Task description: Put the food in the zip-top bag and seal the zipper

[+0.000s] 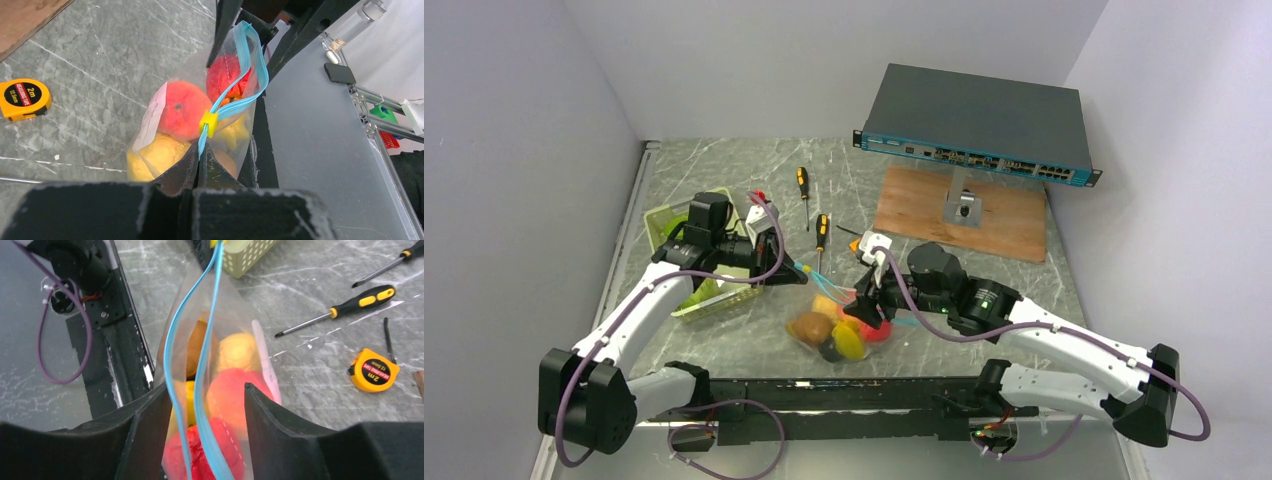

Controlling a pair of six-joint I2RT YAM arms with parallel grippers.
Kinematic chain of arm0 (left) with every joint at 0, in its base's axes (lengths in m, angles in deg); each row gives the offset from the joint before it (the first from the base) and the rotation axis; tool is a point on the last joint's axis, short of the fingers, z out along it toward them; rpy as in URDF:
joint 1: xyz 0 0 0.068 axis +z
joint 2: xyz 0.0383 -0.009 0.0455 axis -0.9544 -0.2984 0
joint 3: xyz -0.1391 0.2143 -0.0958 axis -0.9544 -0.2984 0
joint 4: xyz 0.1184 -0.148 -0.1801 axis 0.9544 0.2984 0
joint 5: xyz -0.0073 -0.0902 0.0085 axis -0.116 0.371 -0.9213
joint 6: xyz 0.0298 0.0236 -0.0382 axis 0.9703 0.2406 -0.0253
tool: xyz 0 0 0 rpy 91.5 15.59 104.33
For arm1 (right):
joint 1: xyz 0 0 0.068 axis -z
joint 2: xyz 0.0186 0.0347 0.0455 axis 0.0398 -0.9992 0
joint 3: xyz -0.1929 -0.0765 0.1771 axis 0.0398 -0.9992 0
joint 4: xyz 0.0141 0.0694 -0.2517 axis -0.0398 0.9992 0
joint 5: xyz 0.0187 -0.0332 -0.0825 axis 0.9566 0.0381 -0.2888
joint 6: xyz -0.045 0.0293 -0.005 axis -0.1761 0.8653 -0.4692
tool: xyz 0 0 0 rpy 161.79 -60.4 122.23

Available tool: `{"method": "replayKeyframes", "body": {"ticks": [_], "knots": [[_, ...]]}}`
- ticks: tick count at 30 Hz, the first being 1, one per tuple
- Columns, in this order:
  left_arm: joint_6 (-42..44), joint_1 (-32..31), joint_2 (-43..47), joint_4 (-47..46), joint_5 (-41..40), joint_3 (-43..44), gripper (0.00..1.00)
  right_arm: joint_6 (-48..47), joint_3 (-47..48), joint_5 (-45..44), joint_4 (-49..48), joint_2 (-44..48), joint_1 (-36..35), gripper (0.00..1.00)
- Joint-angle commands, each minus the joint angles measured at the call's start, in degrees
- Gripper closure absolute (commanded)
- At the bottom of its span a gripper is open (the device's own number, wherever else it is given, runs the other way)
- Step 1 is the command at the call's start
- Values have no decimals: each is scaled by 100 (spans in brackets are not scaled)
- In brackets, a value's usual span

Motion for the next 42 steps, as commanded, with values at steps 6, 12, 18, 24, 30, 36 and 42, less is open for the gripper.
{"method": "replayKeyframes", "body": {"ticks": [6, 12, 18, 24, 30, 36, 42], "knots": [[-405, -2, 327, -457, -40, -129, 100, 688, 1082, -959, -220, -601, -186, 34], [-382, -40, 237, -315, -128, -63, 100, 898, 1832, -872, -213, -1431, -180, 45], [-464, -63, 260, -351, -237, -76, 100, 1223, 2352, -546, -199, -2031, -164, 52], [-501, -63, 251, -345, -236, -61, 100, 1276, 2529, -441, -166, -2251, -161, 62], [-523, -69, 258, -364, -258, -58, 100, 1254, 2477, -429, -176, -2212, -157, 76], [-560, -59, 247, -355, -308, -56, 100, 1230, 2458, -382, -190, -2221, -155, 85], [-562, -50, 269, -224, -686, -7, 100, 1112, 2360, -413, -125, -2068, -150, 100]]}}
